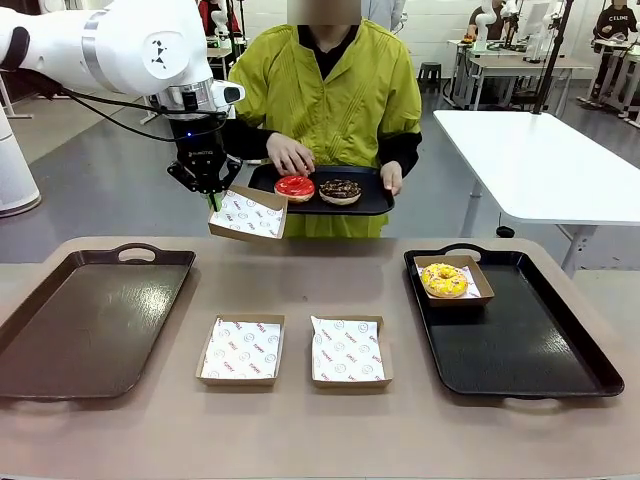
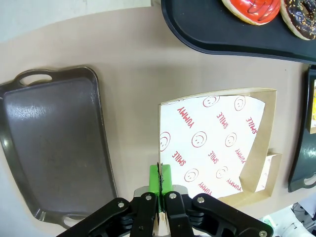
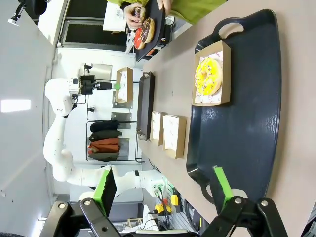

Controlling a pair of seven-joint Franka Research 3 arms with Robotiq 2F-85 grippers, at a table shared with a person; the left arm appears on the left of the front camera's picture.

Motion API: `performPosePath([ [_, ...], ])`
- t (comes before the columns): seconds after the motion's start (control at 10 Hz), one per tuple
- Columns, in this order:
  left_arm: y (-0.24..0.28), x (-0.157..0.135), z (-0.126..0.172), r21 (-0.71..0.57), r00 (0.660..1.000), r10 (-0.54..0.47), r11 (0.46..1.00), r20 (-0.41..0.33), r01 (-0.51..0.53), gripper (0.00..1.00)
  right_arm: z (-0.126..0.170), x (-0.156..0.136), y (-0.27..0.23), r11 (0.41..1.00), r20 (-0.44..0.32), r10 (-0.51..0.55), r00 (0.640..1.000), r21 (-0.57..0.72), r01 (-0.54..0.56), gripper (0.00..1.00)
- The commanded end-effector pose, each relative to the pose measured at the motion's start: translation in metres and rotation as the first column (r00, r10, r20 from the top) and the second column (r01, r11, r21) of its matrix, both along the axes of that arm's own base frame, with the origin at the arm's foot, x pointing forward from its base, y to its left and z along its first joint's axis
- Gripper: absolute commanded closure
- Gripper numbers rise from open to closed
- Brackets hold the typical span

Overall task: Individually package the donuts and arrange them on the tray.
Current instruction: Place the picked Paper togo box on the Handle tray while simultaneously picking up another Paper togo box from the table with the other hand.

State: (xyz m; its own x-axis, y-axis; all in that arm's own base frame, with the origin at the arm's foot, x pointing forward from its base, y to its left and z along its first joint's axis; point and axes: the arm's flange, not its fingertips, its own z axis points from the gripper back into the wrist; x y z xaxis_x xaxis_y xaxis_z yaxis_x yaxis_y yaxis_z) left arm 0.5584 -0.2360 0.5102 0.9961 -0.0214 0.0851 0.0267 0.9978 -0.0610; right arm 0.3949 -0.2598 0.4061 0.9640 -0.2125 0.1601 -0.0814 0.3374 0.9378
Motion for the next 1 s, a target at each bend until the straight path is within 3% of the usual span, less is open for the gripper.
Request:
performPosePath([
  [0.0, 0.0013, -0.0018, -0.0006, -0.001, 1.0, -0.002, 1.0, 0.003, 0.002, 1.0, 0.0034, -0.0026, 0.0009, 1.0, -0.018, 0.005, 1.0, -0.009, -0.005, 0.0],
  [0.9, 0.0013, -0.0018, -0.0006, -0.001, 1.0, -0.002, 1.0, 0.003, 0.002, 1.0, 0.0034, -0.0026, 0.0009, 1.0, -0.018, 0.005, 1.0, -0.009, -0.005, 0.0],
])
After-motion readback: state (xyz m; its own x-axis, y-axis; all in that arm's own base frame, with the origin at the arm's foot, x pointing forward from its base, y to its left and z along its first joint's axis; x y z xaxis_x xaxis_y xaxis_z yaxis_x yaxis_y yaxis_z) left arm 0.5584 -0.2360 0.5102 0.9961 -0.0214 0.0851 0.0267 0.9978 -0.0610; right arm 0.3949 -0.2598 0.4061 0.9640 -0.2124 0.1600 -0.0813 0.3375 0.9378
